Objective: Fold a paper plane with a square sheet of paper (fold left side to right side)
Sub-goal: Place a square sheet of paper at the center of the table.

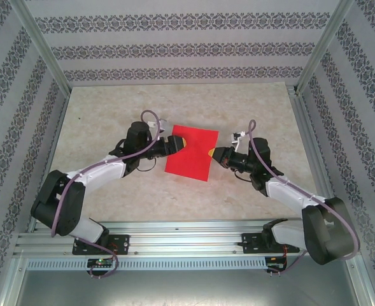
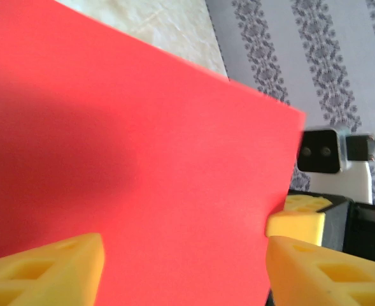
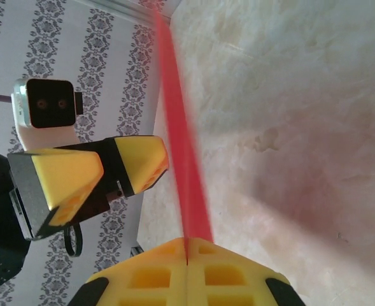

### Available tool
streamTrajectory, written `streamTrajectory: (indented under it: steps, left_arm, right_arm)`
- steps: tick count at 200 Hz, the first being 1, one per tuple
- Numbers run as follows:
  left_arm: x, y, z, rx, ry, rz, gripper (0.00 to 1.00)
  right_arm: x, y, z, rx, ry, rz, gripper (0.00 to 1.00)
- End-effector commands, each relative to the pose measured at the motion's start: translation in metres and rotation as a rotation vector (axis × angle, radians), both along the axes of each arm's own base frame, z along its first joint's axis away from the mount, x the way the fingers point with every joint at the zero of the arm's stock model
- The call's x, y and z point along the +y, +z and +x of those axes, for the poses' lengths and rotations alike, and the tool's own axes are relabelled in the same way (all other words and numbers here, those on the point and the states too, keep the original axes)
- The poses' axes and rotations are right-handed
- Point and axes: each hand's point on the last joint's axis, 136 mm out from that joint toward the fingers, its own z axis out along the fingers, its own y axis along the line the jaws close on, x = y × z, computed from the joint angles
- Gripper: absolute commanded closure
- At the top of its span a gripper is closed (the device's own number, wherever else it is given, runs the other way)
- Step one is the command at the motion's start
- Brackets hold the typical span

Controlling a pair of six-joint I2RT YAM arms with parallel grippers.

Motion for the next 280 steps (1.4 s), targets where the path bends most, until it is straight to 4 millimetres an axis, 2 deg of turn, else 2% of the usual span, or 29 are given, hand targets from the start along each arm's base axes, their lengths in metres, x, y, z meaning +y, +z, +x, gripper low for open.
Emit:
streamTrajectory:
  steps: [1, 36, 66, 92, 112, 127, 167, 195, 234, 260, 280]
  left_arm:
    - [0.027, 0.021, -0.003, -0.078, 0.016, 0.05, 0.22]
    - [0.06, 0.031, 0.0, -0.112, 0.086, 0.111, 0.1]
    - [0.068, 0.043, 0.001, -0.148, 0.091, 0.062, 0.04]
    - [0.064, 0.081, -0.002, -0.299, 0.04, -0.017, 0.0]
    - [0.056, 0.117, -0.015, -0.462, -0.045, -0.087, 0.0]
    - [0.052, 0.14, -0.027, -0.571, -0.104, -0.118, 0.0]
    - [0.047, 0.186, -0.053, -0.778, -0.219, -0.135, 0.0]
    - [0.042, 0.208, -0.067, -0.863, -0.285, -0.149, 0.0]
    - [0.026, 0.219, -0.083, -0.899, -0.385, -0.172, 0.0]
    - [0.019, 0.217, -0.082, -0.886, -0.407, -0.175, 0.0]
    - [0.012, 0.215, -0.082, -0.872, -0.431, -0.192, 0.03]
  right_arm:
    - [-0.012, 0.011, 0.003, -0.049, -0.009, -0.092, 1.0]
    - [-0.023, 0.032, -0.004, -0.091, 0.025, -0.202, 1.0]
    - [-0.019, 0.063, -0.021, -0.194, 0.138, -0.267, 1.0]
    - [-0.013, 0.098, -0.039, -0.326, 0.246, -0.306, 1.0]
    - [-0.005, 0.128, -0.057, -0.46, 0.339, -0.362, 1.0]
    - [0.0, 0.159, -0.069, -0.603, 0.387, -0.4, 1.0]
    - [0.005, 0.232, -0.098, -0.928, 0.426, -0.42, 1.0]
    - [0.005, 0.263, -0.112, -1.057, 0.439, -0.428, 1.0]
    - [0.004, 0.28, -0.118, -1.142, 0.433, -0.442, 1.0]
    - [0.004, 0.28, -0.118, -1.155, 0.429, -0.448, 1.0]
    - [0.003, 0.274, -0.11, -1.132, 0.401, -0.463, 1.0]
